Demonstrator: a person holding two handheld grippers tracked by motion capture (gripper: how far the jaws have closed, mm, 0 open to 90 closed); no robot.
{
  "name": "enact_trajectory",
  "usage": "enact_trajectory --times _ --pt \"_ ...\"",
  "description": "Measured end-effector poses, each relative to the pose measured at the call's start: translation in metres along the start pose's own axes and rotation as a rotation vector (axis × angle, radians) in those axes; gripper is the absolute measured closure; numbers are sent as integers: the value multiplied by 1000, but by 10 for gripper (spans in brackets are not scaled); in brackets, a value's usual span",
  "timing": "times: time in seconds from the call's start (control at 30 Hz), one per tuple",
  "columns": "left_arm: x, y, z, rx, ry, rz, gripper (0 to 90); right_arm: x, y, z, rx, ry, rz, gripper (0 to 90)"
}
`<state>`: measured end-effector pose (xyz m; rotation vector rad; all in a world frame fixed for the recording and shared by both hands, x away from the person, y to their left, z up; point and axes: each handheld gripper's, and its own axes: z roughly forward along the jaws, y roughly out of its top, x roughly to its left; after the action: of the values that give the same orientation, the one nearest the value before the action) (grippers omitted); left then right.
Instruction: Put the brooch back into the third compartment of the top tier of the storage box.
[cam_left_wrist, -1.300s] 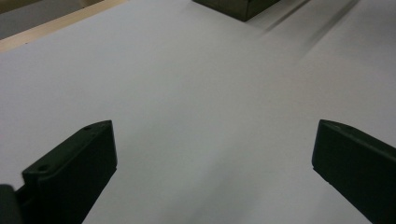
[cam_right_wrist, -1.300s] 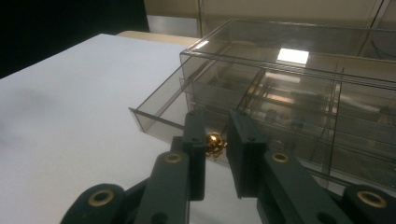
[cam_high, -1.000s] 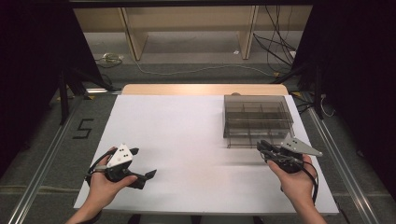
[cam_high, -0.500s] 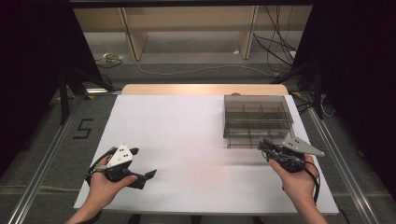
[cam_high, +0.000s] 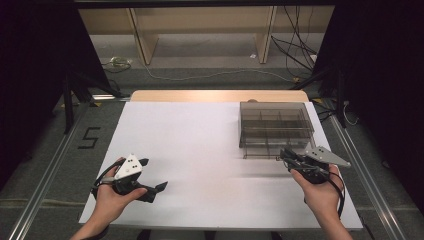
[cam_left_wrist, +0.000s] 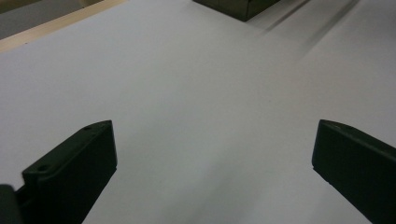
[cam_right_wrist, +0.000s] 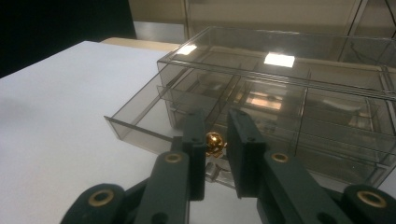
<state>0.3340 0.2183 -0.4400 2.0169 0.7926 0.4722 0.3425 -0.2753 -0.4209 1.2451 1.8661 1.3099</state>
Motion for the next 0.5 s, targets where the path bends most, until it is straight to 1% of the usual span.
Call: enact_trajectory --times 0.5 --pt "0 0 0 3 -2 -1 0 -4 0 -1 -5 -19 5 786"
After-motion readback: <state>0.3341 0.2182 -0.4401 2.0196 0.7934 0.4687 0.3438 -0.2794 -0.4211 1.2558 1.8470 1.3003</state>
